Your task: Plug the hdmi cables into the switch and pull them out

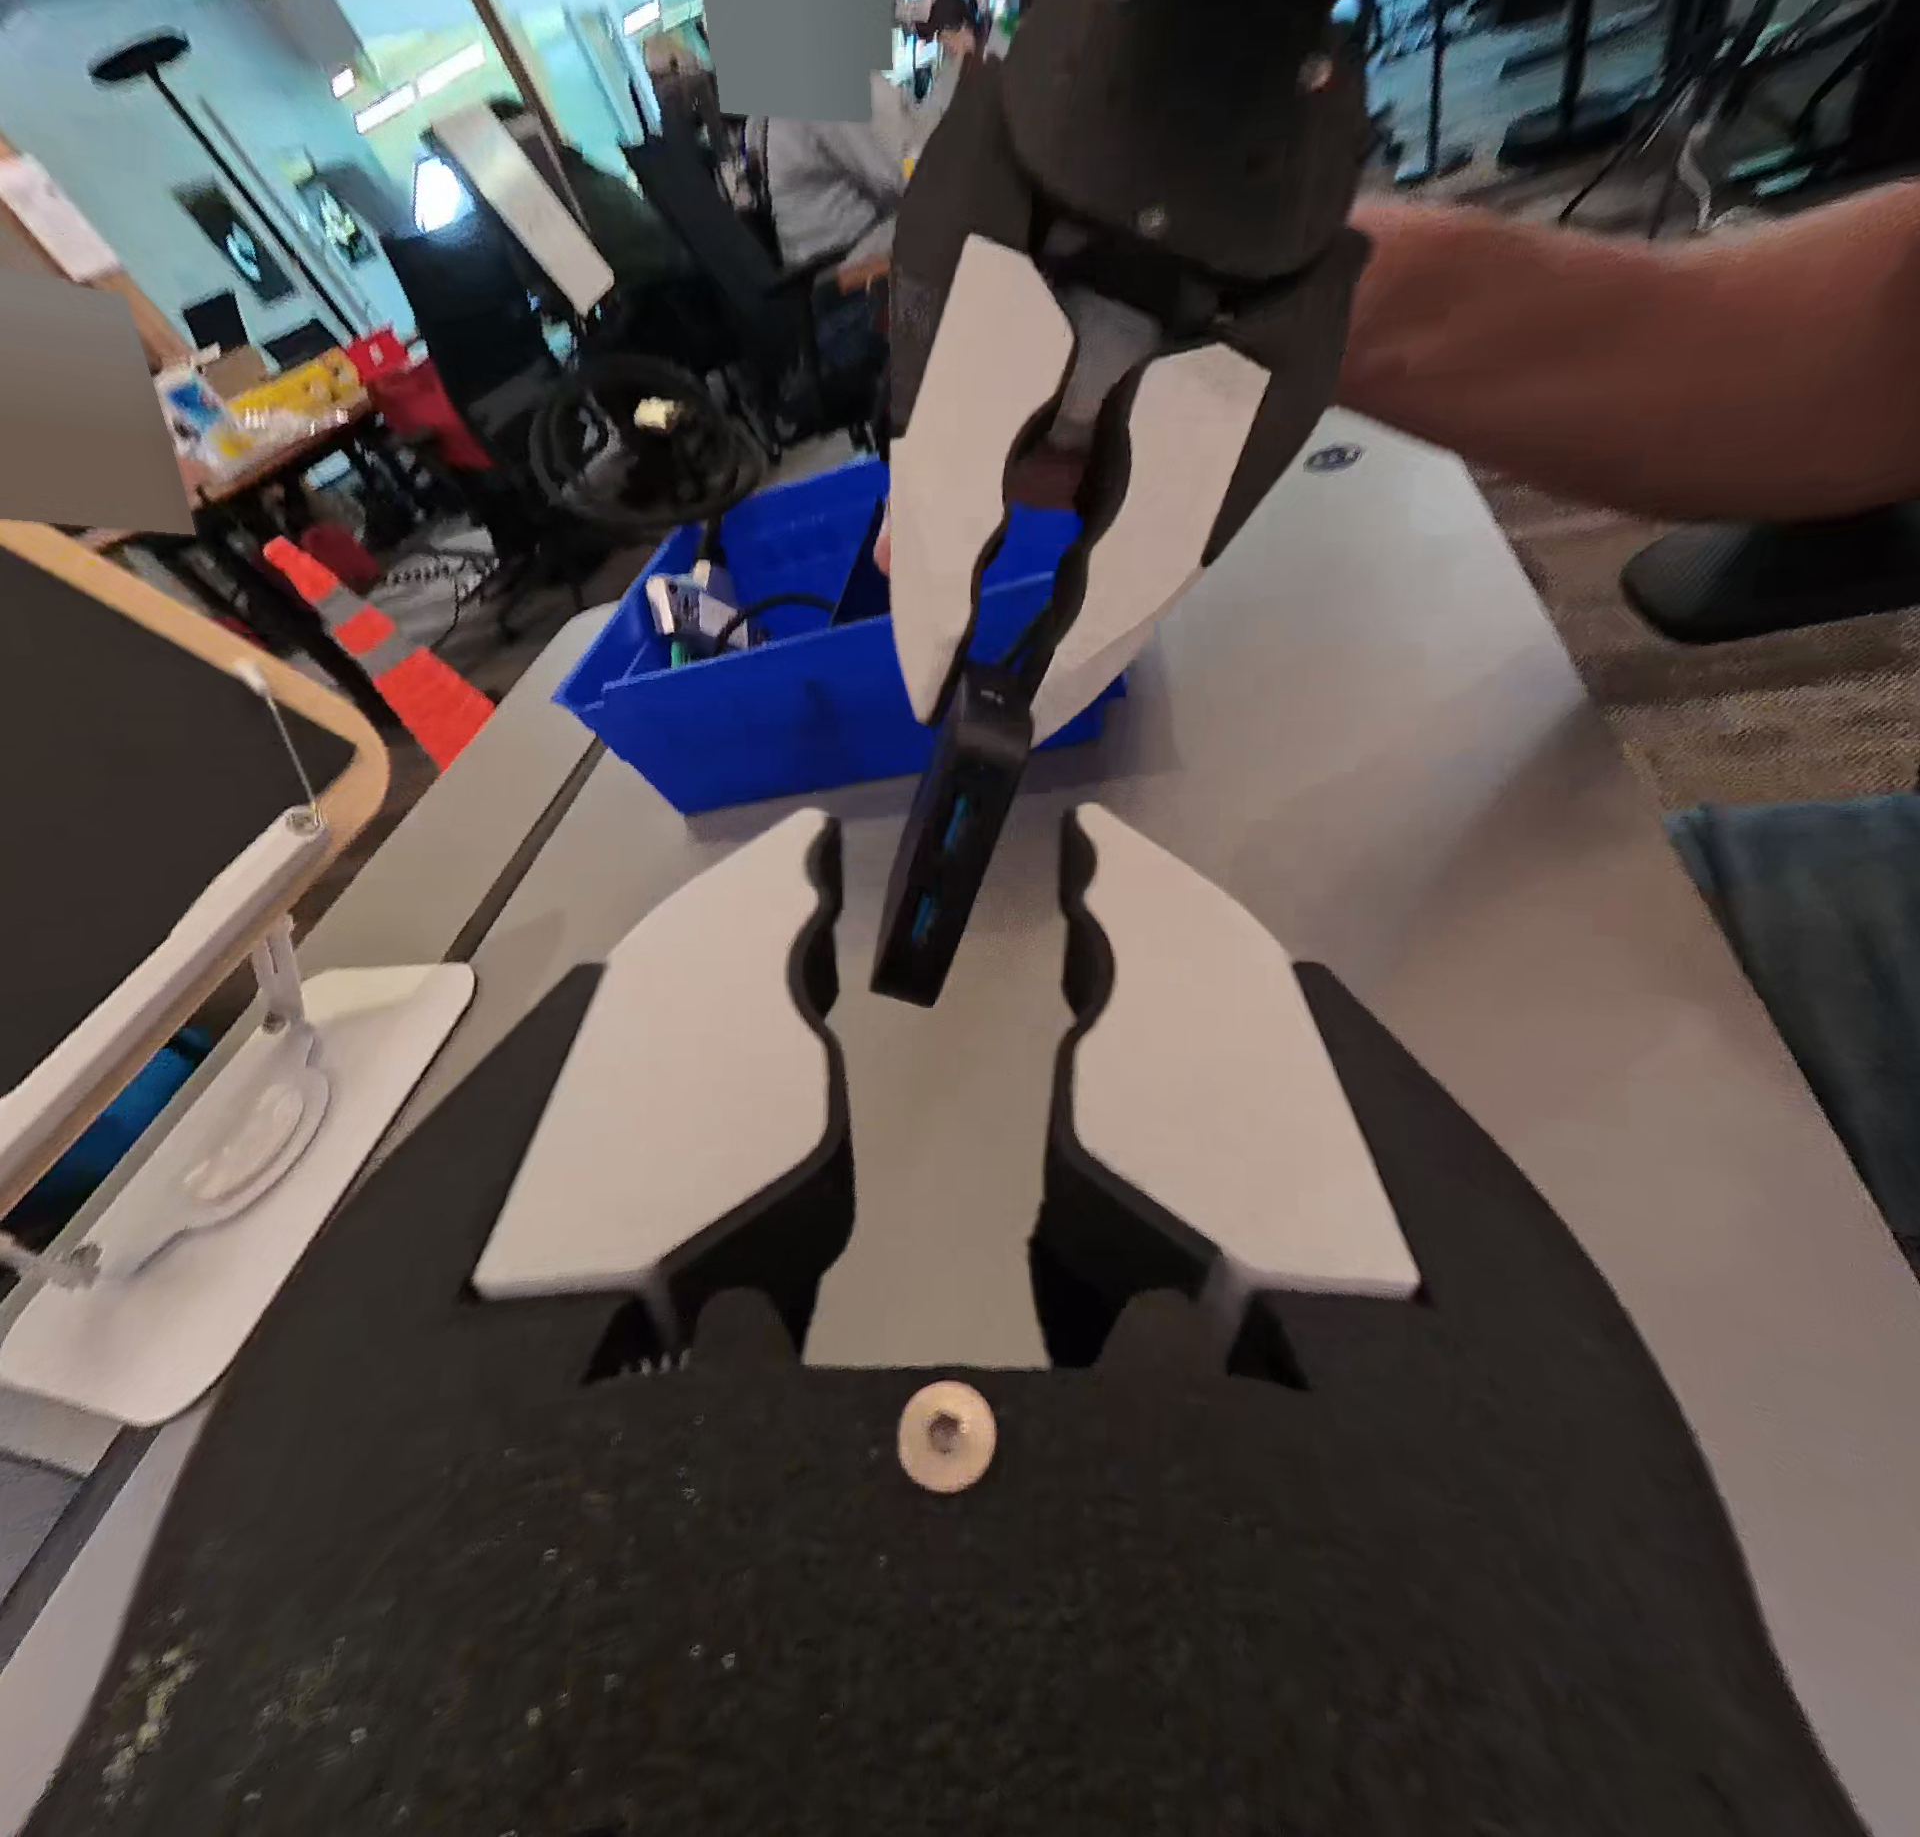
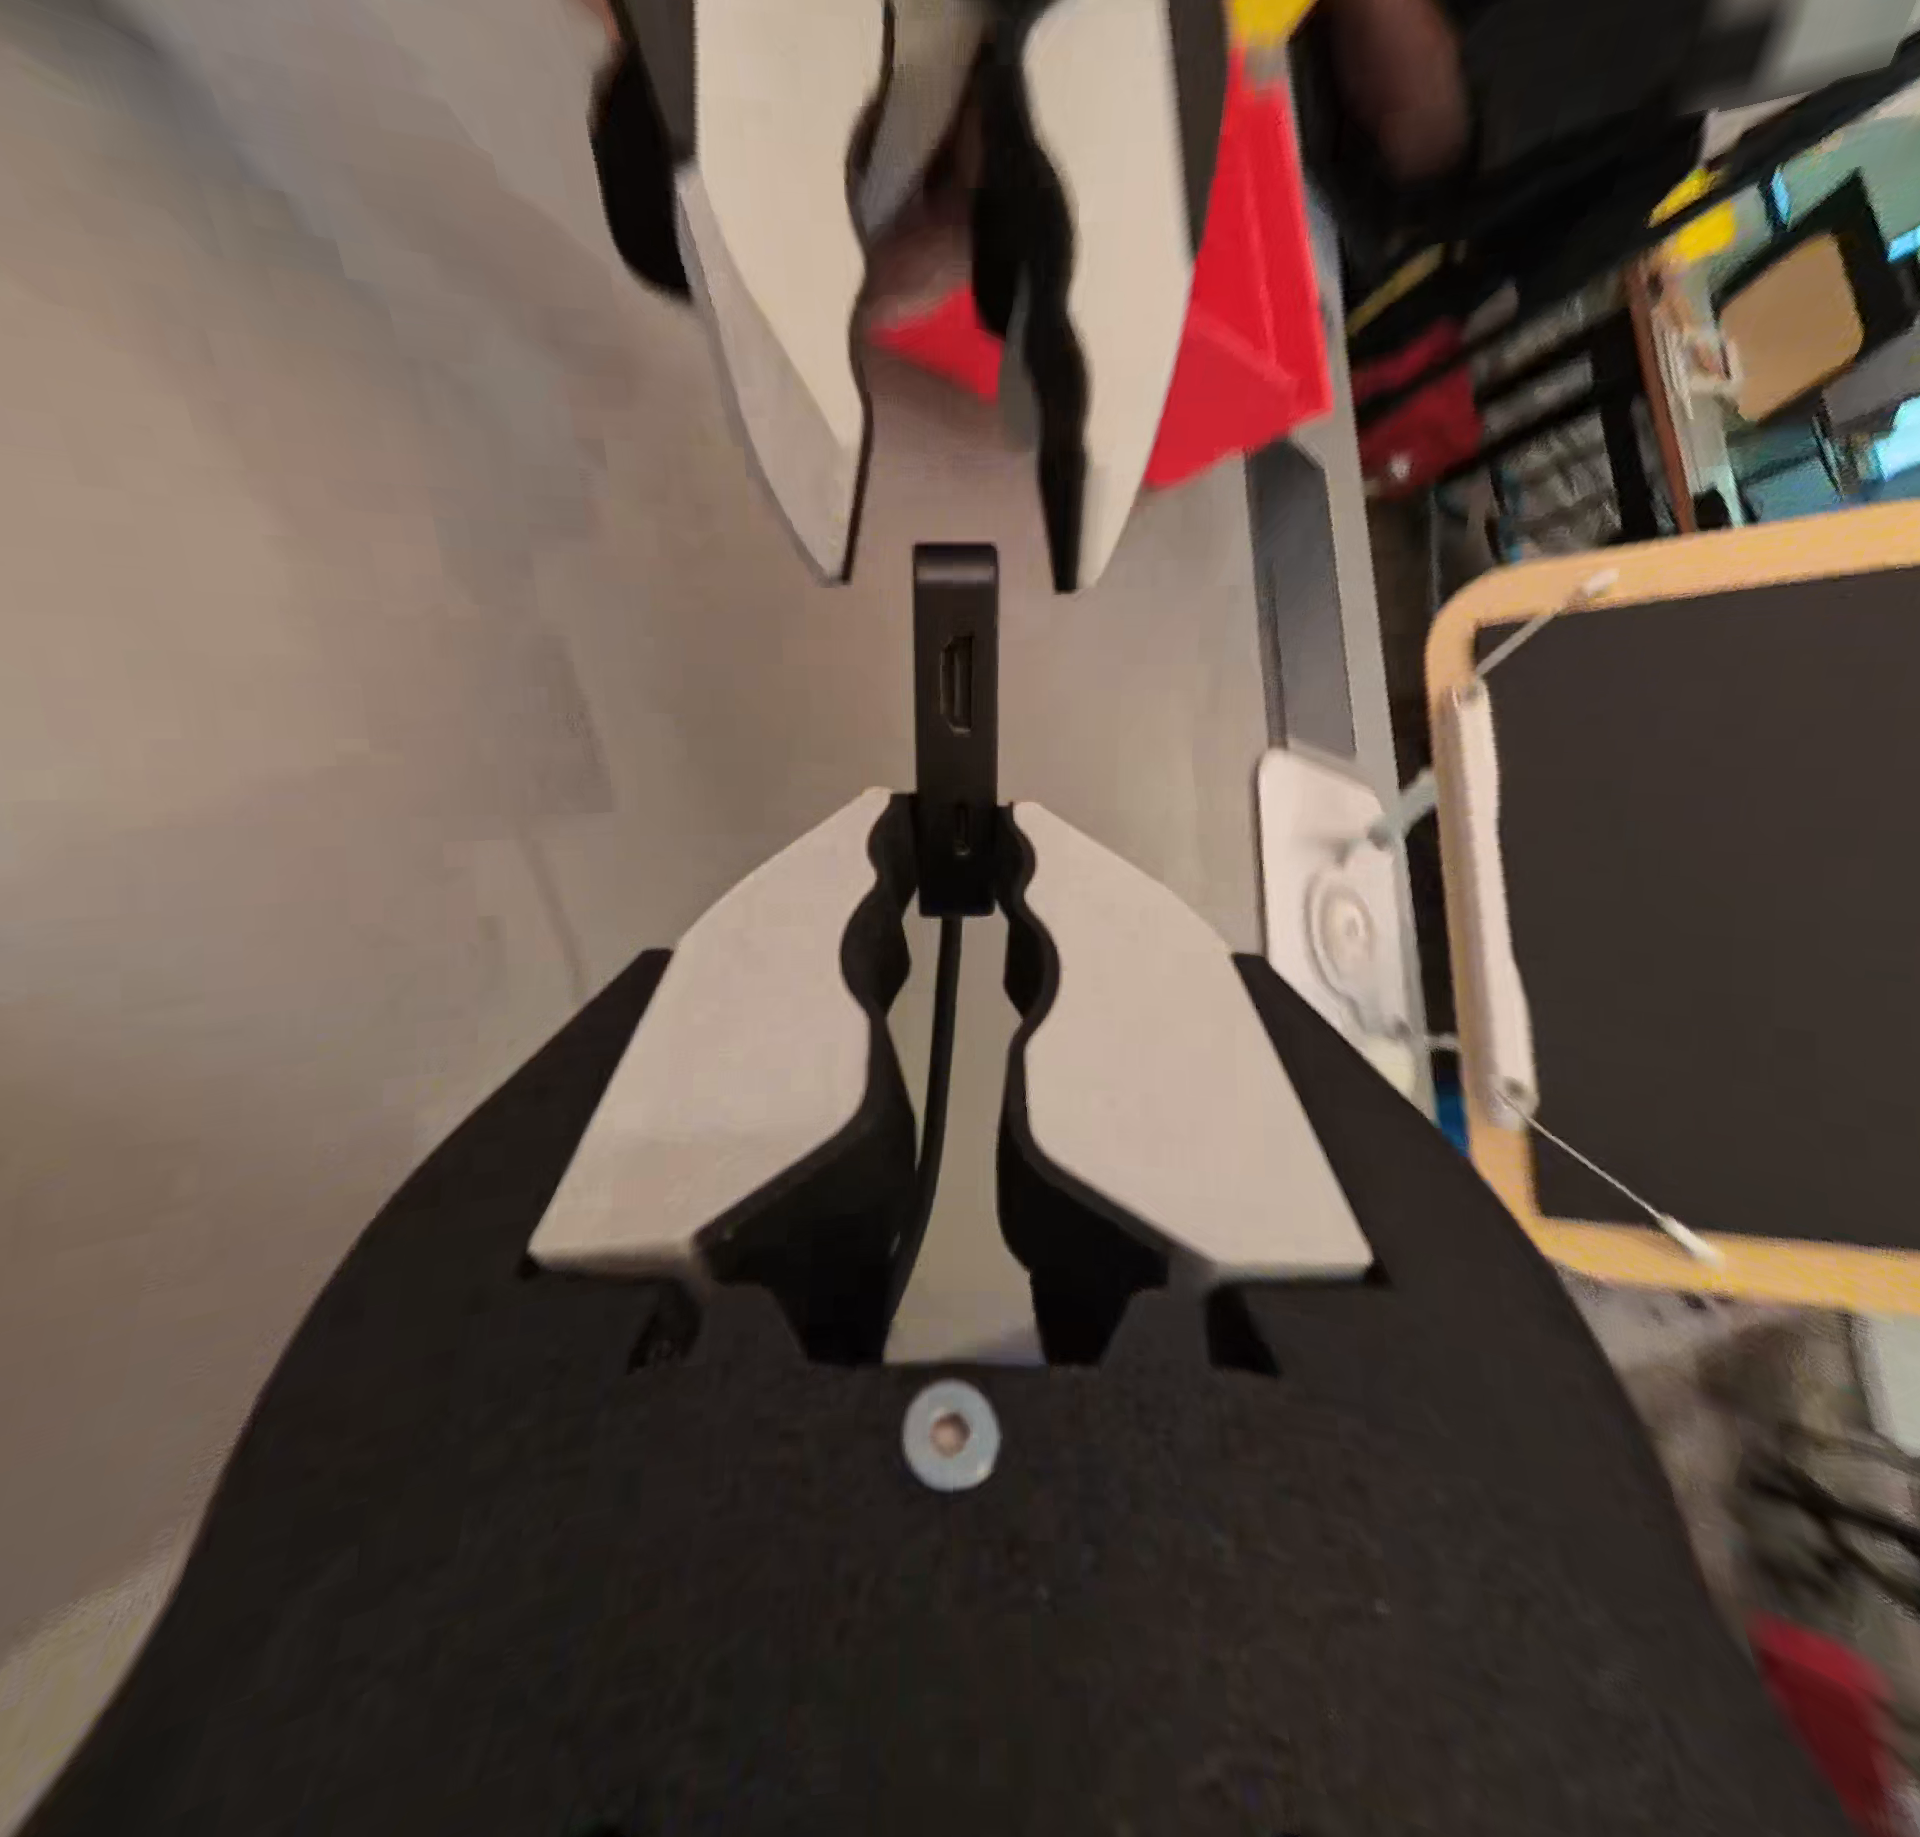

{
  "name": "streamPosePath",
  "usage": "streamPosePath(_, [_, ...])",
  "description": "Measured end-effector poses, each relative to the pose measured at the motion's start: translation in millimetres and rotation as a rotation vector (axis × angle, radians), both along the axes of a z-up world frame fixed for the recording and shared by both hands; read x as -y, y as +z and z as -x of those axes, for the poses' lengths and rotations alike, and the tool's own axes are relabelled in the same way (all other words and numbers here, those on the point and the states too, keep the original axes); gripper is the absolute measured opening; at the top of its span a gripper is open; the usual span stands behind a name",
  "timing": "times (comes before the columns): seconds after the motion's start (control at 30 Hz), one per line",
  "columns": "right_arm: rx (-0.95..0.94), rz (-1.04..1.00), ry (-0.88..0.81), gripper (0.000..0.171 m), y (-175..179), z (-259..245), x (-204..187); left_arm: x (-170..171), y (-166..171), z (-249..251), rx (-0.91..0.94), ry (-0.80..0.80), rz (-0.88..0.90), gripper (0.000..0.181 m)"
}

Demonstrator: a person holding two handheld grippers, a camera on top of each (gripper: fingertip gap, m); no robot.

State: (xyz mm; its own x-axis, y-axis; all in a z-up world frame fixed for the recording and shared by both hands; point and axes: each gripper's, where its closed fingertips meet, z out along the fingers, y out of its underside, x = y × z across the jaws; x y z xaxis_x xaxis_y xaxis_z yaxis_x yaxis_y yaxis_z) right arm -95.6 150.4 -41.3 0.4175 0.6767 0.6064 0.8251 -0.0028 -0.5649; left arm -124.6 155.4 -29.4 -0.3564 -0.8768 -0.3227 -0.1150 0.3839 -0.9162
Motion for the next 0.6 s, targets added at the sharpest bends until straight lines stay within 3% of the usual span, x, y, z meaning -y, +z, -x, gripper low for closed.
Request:
streamPosePath(0.13, [0.085, 0.014, 0.006, 0.014, -6.8, 10.8, 2.8, 4.7, -22.3, -10.3, -0.088, 0.034, -0.132, 0.044])
streamPosePath(0.3, [0.12, 0.034, 0.006, 0.014, -12.7, 12.5, 4.2, 6.6, -30.0, -17.8, -0.054, 0.09, -0.309, 0.019])
streamPosePath(0.6, [0.036, 0.049, 0.055, 0.015, -7.6, 14.4, 12.6, 15.2, -23.4, -16.4, -0.005, 0.072, -0.374, 0.013])
